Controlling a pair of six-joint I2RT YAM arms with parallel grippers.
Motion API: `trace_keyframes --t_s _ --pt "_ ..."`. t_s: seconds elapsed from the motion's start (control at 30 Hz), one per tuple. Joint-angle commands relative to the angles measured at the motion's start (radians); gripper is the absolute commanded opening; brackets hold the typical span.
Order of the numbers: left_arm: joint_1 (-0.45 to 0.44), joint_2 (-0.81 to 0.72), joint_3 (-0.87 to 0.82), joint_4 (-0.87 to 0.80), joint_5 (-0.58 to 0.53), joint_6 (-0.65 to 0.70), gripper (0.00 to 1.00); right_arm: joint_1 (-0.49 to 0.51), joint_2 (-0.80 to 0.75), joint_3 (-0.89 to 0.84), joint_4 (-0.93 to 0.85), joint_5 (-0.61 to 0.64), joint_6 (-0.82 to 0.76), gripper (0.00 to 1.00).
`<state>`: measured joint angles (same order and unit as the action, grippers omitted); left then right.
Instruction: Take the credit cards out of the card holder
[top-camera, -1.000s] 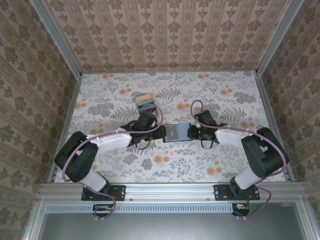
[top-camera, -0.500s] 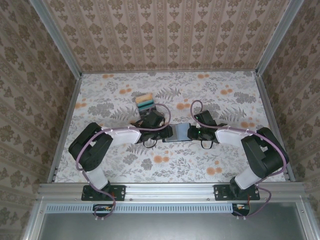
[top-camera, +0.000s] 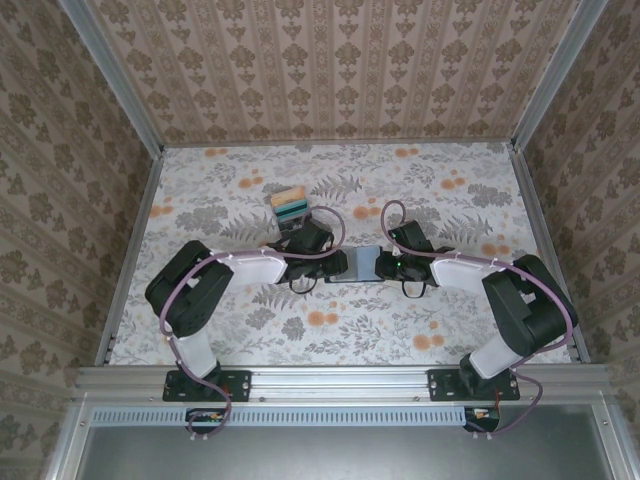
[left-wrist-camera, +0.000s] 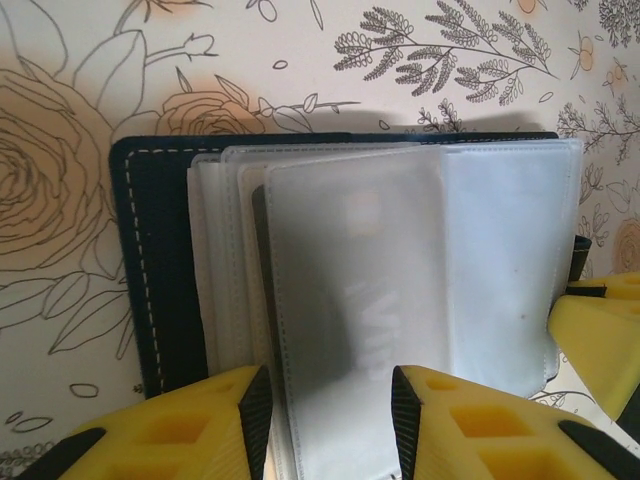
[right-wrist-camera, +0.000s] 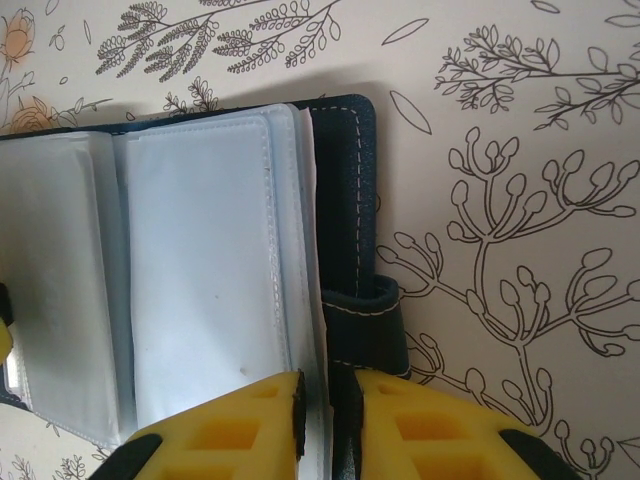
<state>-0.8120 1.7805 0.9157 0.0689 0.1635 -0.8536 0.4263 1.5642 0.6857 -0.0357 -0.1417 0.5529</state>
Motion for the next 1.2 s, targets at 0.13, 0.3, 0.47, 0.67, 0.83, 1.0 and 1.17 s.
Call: trace_keyframes --t_s 0.13,0.3,0.47,0.67,0.83,1.0,1.17 --pt "-0.014 0.011 0.004 0.097 0.093 -0.002 0.45 0.008 0.001 0.012 -0.051 -0.023 0.005 0.22" --pt "-0.019 0.007 0.004 0.146 0.139 0.004 0.62 0.009 0.001 0.012 -0.052 -0.023 0.005 0.22" --pt "-0.032 0.005 0.020 0.177 0.177 0.018 0.68 0.008 -0.001 0.012 -0.053 -0.021 0.008 0.23" --pt "-0.055 0.029 0.079 0.180 0.205 0.021 0.64 -0.001 -0.059 -0.017 -0.042 0.013 0.022 0.24" --pt "-0.064 0.060 0.105 0.199 0.226 0.012 0.63 -0.022 -0.166 -0.077 -0.029 0.084 0.041 0.26" --pt "-0.052 0.032 0.081 0.182 0.203 0.018 0.60 -0.033 -0.269 -0.115 0.000 0.085 0.029 0.28" --pt "0.001 -0.073 0.010 0.077 0.137 0.063 0.49 -0.024 -0.261 -0.110 0.058 -0.046 0.021 0.28"
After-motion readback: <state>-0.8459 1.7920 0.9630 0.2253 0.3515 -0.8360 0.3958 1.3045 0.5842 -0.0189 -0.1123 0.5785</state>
